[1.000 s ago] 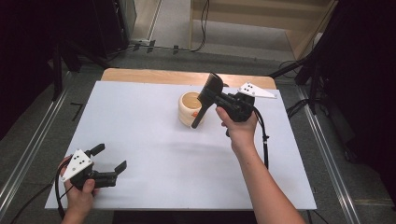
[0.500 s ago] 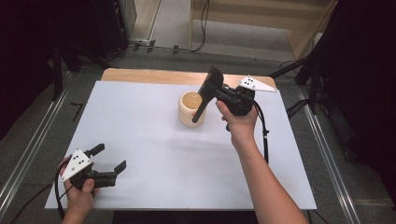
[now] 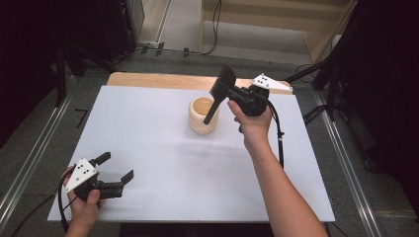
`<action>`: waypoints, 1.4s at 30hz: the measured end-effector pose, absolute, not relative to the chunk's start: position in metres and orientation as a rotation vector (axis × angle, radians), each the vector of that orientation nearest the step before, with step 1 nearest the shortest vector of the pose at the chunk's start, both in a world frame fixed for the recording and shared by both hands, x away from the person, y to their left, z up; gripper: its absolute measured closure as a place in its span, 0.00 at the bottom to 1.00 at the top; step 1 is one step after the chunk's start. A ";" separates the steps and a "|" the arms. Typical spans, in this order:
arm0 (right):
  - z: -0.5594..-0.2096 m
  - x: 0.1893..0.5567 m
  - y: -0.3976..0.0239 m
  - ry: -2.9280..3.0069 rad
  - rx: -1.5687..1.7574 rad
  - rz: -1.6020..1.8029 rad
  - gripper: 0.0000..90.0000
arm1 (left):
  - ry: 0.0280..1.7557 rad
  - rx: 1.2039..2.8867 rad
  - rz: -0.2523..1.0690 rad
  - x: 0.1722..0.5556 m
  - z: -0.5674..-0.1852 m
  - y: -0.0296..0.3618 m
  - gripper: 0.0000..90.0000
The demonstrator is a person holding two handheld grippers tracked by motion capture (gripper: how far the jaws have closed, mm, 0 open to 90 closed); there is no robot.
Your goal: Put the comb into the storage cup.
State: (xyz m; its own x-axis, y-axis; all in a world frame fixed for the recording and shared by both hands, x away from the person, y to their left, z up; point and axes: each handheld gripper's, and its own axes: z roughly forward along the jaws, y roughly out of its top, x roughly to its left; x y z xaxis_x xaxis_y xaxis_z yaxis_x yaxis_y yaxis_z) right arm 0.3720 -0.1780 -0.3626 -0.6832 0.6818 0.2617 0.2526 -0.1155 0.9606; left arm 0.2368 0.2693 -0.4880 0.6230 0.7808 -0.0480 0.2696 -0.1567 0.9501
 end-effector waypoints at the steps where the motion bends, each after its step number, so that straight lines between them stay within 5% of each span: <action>1: -0.362 0.373 -0.178 1.833 1.035 1.857 0.92 | 0.864 1.720 0.565 0.237 -0.488 0.269 0.00; 42: -0.355 0.401 -0.172 1.790 1.045 1.772 0.92 | 0.868 1.713 0.564 0.236 -0.488 0.270 0.00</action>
